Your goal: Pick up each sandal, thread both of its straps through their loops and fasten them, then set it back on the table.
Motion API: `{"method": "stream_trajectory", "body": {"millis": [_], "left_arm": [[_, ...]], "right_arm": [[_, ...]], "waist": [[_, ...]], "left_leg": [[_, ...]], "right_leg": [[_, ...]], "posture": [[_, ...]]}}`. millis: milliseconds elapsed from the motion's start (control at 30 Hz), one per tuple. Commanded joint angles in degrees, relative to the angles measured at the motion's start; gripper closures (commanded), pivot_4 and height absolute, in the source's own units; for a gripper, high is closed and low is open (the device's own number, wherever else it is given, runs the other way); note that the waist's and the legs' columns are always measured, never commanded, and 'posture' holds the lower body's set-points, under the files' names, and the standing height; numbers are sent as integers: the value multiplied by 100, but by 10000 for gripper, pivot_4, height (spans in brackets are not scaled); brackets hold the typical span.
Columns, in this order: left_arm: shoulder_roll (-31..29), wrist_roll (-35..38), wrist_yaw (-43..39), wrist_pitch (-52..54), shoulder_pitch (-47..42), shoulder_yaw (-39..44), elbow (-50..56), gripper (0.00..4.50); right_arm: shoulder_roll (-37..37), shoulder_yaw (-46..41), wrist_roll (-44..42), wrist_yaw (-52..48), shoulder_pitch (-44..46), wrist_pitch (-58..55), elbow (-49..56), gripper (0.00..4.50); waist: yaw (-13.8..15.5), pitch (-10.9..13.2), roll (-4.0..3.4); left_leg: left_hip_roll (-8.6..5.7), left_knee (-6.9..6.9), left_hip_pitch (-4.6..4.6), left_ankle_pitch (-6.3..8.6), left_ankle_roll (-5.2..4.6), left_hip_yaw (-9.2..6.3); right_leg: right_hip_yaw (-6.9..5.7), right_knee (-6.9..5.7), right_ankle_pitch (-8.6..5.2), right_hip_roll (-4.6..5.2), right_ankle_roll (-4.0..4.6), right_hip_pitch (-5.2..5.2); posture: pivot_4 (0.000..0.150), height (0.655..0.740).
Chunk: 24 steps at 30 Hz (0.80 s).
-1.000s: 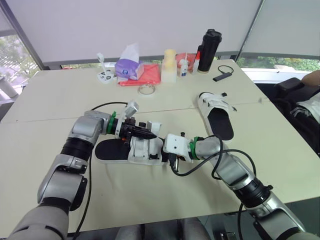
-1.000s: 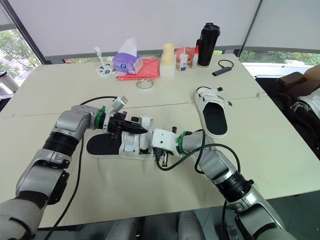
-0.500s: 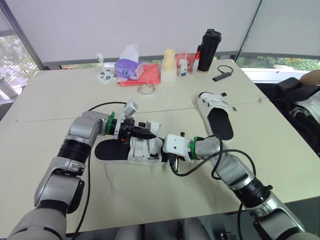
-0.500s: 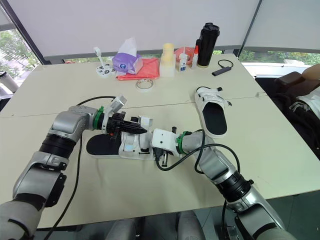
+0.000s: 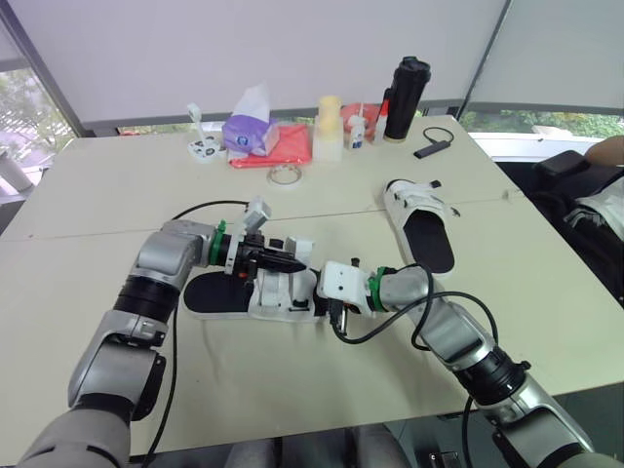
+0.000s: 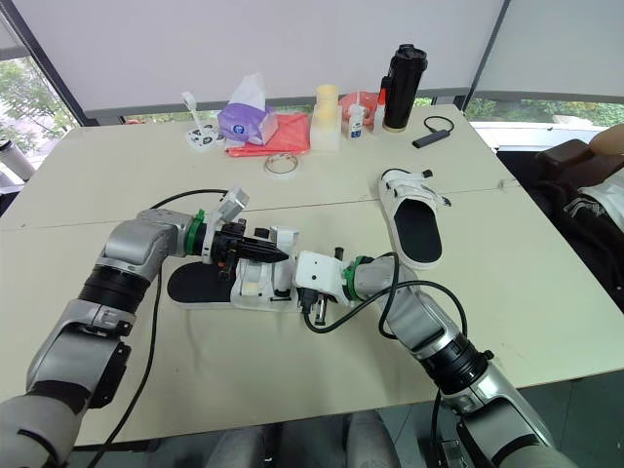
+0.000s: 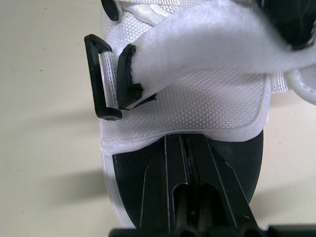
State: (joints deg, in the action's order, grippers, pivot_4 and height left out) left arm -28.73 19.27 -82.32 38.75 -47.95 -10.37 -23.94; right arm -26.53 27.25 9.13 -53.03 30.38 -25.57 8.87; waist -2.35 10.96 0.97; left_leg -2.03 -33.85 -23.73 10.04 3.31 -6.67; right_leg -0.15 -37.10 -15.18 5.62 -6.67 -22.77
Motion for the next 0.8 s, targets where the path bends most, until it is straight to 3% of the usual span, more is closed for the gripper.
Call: {"method": "stream_trajectory", "body": {"millis": [33,167,800], "left_arm": [[-22,88,52,83,-14,56,180,36613],[-27,185,20,230,-26,96,194,16444],[-129,610,96,886,260,68,774,16444]], "right_arm": [[-13,234,73,-81,-114,-86,-122,45000],[-16,235,80,-85,-117,-89,-120,45000],[-27,219,92,-82,-127,-84,-114,45000]], "waist": [[1,0,0],[1,0,0],[2,0,0]], "left_leg": [[0,0,0,0,0,0],[0,0,0,0,0,0],[0,0,0,0,0,0]], "right_leg": [[0,0,0,0,0,0],[0,0,0,0,0,0],[0,0,0,0,1,0]], "posture": [[1500,7400],[1500,7400],[1500,7400]]}}
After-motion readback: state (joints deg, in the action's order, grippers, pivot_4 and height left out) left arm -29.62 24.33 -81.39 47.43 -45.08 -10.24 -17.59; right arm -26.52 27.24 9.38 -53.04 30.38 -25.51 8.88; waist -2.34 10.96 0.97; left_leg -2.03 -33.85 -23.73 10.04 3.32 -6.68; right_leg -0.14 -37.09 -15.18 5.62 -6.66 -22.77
